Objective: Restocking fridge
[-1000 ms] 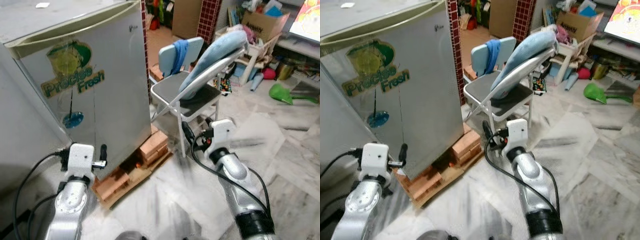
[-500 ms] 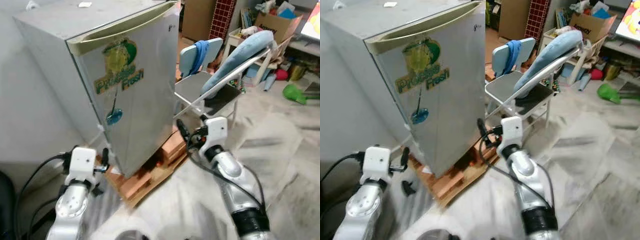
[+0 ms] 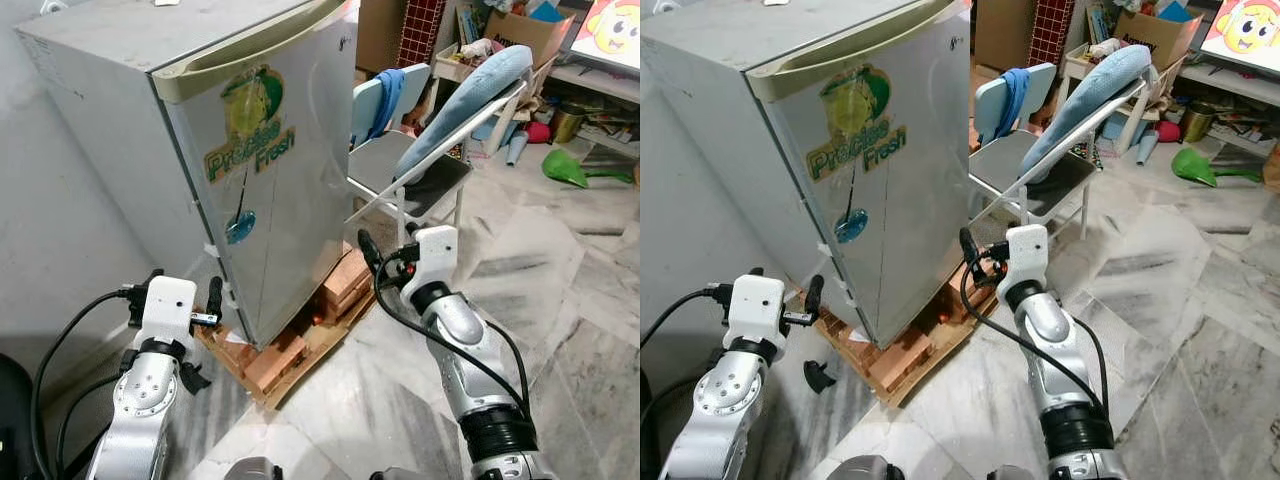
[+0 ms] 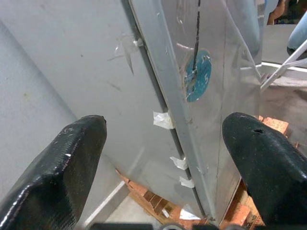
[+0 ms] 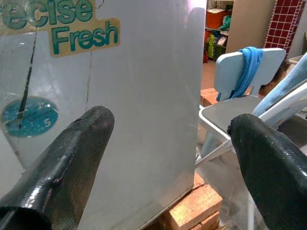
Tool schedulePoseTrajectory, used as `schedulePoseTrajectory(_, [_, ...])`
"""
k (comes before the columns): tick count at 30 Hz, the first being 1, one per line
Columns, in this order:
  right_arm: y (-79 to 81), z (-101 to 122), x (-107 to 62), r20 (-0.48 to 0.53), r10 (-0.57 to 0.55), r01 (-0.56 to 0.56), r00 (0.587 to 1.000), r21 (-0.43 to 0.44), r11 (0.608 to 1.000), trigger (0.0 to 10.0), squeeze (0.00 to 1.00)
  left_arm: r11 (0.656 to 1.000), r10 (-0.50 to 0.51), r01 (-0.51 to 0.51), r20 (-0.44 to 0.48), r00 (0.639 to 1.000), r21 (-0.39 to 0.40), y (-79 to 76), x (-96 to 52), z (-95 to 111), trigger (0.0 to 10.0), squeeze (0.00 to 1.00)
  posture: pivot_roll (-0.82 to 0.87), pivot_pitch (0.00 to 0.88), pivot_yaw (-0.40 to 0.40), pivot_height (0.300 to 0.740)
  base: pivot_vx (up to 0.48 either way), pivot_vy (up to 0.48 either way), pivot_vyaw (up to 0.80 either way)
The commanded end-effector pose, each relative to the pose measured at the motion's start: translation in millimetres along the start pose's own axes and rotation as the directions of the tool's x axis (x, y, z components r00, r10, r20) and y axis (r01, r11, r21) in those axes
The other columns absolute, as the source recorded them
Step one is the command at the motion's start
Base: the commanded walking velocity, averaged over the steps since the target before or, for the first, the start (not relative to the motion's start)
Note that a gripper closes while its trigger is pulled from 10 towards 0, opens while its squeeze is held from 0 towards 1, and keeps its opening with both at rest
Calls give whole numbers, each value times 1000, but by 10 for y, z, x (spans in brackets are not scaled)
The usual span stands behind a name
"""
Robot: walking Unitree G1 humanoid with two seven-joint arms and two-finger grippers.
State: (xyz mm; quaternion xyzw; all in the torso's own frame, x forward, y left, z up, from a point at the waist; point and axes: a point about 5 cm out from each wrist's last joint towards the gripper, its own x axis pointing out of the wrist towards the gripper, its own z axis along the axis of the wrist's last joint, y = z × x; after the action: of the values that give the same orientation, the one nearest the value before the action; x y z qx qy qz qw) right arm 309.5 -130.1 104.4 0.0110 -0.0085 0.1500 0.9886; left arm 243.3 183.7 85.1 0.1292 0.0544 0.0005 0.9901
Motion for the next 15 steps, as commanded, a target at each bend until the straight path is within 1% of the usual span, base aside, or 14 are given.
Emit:
schedulePoseTrajectory(1, [2, 30, 23, 15, 0, 0, 1000, -7, 1000, 10000, 0, 1000, -2, 2, 6, 1000, 3, 13, 14, 15, 10000, 0, 121, 58, 48, 740, 0, 0, 0])
schedulePoseTrajectory(2, [-18, 1, 10, 10, -14, 14, 1000, -3, 1000, 10000, 0, 1000, -13, 12, 12, 1000, 6, -19, 31, 21, 10000, 0, 127, 58, 38, 740, 0, 0, 0])
schedulePoseTrajectory(3, [-18, 1, 10, 10, -14, 14, 1000, -3, 1000, 10000, 0, 1000, -13, 12, 12, 1000, 6, -19, 31, 21, 10000, 0, 127, 58, 38, 740, 0, 0, 0])
schedulePoseTrajectory(4, [-36, -23, 0, 2, -26, 26, 1000, 1, 1000, 10000, 0, 1000, -28, 27, 24, 999, 14, -60, 47, 45, 10000, 0, 127, 58, 33, 740, 0, 0, 0])
schedulePoseTrajectory(7, [-45, -18, -5, 2, -34, 34, 999, 3, 999, 10000, 0, 999, -40, 39, 39, 998, 26, -95, 55, 72, 10000, 0, 126, 56, 28, 740, 0, 0, 0])
schedulePoseTrajectory(15, [-76, -22, -21, 1, -45, 45, 999, -1, 999, 10000, 0, 999, -39, 39, 32, 999, 21, -109, 48, 46, 10000, 0, 134, 51, 10, 740, 0, 0, 0])
